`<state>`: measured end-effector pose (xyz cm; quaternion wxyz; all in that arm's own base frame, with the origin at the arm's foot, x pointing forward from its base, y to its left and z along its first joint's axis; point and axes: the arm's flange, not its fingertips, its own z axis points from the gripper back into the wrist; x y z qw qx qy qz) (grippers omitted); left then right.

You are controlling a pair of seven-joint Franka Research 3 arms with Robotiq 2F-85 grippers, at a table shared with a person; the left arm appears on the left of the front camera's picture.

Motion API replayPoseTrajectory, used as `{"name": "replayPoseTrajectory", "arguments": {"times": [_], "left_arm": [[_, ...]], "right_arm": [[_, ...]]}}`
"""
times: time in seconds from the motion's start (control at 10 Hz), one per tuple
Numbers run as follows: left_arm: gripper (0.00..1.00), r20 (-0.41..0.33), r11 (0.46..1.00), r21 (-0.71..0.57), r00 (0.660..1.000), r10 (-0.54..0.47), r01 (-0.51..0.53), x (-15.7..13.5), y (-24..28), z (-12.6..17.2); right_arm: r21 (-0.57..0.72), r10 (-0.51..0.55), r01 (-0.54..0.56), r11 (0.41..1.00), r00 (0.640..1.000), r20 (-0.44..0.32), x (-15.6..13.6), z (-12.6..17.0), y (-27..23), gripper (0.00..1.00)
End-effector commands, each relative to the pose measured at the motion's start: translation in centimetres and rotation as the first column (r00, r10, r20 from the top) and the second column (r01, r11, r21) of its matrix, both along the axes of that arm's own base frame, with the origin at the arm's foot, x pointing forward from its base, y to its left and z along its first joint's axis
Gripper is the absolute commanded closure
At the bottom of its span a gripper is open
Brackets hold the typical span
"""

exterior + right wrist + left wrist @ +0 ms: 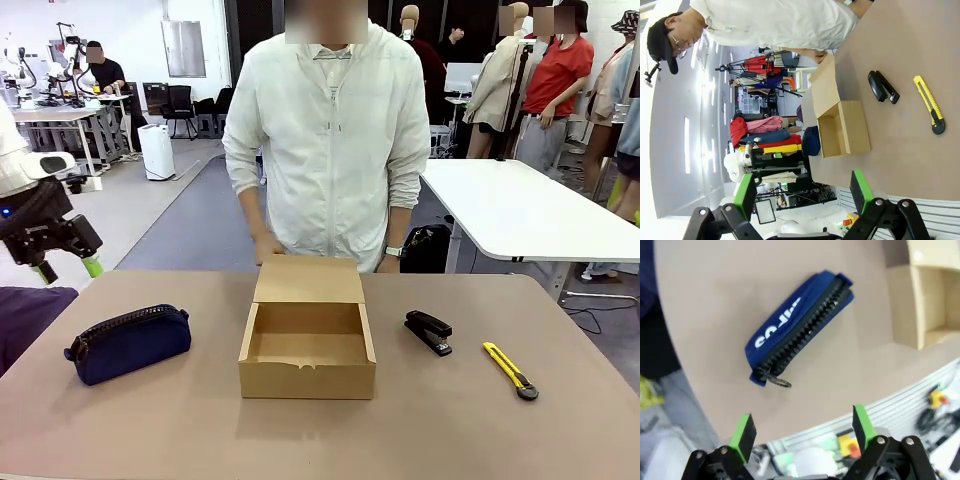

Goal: Pack the items into the box.
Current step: Pick up the item specified by the human and place it in the Mailer Box.

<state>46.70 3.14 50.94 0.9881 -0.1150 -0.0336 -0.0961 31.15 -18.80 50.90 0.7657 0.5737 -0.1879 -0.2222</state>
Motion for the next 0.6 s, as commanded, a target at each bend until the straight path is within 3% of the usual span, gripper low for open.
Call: {"name": "replayPoseTrajectory", "arguments": {"times": [0.0,0.1,0.2,0.3,0.4,0.5], "left_arm": [[0.00,0.200,0.776,0.219,0.751,-0.629,0.591,0.4,-2.3,0.0],[0.00,0.244,0.548,0.309,0.492,-0.836,0.777,0.2,-3.0,-0.2],[0.00,0.296,0.388,0.372,0.289,-0.911,0.843,-0.1,-3.1,-0.2],[0.00,0.279,0.340,0.407,0.239,-0.930,0.848,-0.2,-3.4,-0.5],[0.00,0.253,0.265,0.445,0.164,-0.954,0.855,-0.2,-3.6,-0.4],[0.00,0.090,0.786,0.217,0.790,-0.606,0.579,0.6,-5.2,0.3]], "right_arm": [[0.005,0.003,-0.003,1.000,1.000,0.013,0.1,0.3,-0.1,0.00],[0.005,0.003,-0.003,1.000,1.000,0.013,0.1,0.3,-0.1,0.00],[0.005,0.003,-0.003,1.000,1.000,0.013,0.1,0.3,-0.1,0.00],[0.005,0.003,-0.003,1.000,1.000,0.013,0.1,0.3,-0.1,0.00],[0.005,0.003,-0.003,1.000,1.000,0.013,0.1,0.3,-0.1,0.00],[0.005,0.003,-0.003,1.000,1.000,0.013,0.1,0.3,-0.1,0.00]]}}
